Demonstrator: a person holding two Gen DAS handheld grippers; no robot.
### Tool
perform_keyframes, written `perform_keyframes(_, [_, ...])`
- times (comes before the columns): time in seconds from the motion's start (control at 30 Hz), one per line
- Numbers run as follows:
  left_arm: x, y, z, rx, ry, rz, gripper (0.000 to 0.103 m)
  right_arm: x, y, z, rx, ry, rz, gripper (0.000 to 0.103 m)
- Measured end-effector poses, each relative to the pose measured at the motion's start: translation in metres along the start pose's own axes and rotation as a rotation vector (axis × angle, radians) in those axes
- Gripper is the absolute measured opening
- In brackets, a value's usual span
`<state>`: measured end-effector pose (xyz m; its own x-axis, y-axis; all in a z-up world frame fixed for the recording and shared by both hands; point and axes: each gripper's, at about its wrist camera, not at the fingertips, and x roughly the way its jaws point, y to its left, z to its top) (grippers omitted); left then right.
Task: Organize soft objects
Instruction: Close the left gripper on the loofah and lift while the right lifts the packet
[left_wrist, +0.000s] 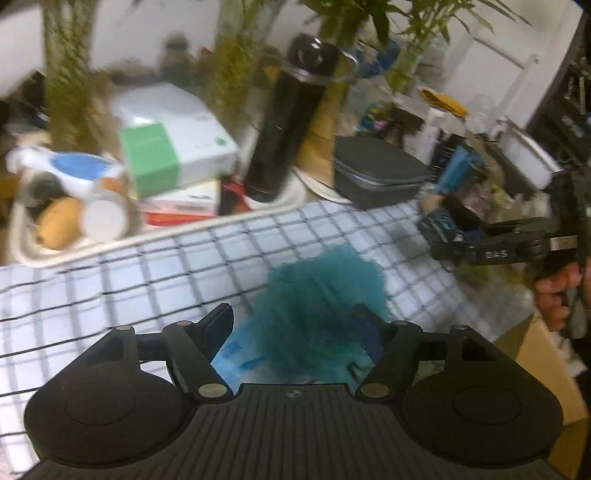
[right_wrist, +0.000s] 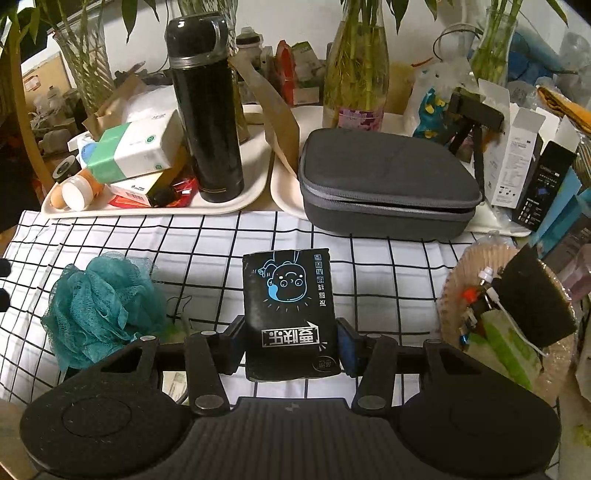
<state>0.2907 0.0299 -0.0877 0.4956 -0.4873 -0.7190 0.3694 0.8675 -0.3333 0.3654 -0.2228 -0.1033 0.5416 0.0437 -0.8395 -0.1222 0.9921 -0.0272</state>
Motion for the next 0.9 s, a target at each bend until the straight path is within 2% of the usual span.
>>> perform_keyframes(0.07, [0.006,0.001,0.004,0.01,0.016,-0.032,0.071,-0.001,-0.001,0.001,0.005,-0.004,0.002,0.053])
perform_keyframes(0.3, [0.026,-0.011,0.015,0.192,0.018,-0.075,0.072,-0.002,-0.001,0.006,0.004,-0.019,0.007,0.053])
perform_keyframes(0.4, [0.037,-0.013,0.015,0.197,0.0,-0.073,0.073,-0.001,0.002,0.005,-0.008,-0.014,0.014,0.053])
perform_keyframes(0.53, [0.042,-0.015,0.008,0.153,0.035,-0.088,0.073,0.001,0.004,0.004,-0.02,-0.009,0.015,0.053])
perform_keyframes(0.63, [0.042,-0.016,0.002,0.193,0.047,-0.082,0.073,-0.001,0.001,0.004,-0.013,-0.016,0.01,0.053])
perform_keyframes(0.73, [0.047,-0.016,0.004,0.199,0.063,-0.113,0.073,-0.004,-0.001,0.006,-0.001,-0.027,0.011,0.053])
perform_keyframes(0.9, [0.055,-0.03,0.003,0.318,0.066,-0.125,0.076,-0.005,0.003,0.006,-0.013,-0.029,0.022,0.053])
